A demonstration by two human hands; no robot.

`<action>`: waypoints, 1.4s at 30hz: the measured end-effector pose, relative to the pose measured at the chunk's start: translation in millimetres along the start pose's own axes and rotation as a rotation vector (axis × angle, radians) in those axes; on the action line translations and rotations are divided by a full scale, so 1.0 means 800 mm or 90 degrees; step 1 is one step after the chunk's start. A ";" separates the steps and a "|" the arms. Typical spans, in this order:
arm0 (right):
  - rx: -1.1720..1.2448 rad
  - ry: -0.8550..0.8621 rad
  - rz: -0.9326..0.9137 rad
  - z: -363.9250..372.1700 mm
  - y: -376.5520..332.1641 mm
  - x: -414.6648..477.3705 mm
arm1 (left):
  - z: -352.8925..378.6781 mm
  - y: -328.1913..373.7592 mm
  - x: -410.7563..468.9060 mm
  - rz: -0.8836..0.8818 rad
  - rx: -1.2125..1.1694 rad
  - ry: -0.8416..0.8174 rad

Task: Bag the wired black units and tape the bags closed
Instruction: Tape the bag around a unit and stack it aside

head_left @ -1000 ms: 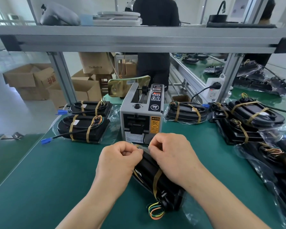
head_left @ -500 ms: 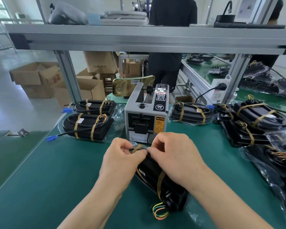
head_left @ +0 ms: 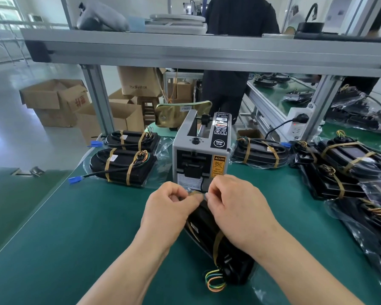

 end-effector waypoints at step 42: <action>0.307 -0.036 -0.218 0.026 -0.164 0.018 | -0.216 -0.031 -0.012 -0.068 -0.182 -0.079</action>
Point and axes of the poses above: each hand's wrist, its own x-axis towards the middle knuckle, its own z-axis out of the palm, y = z × x, the point moved 8 cm from there along x, towards the middle knuckle, and after that the axes turned 6 degrees about -x, right-handed, at the moved point
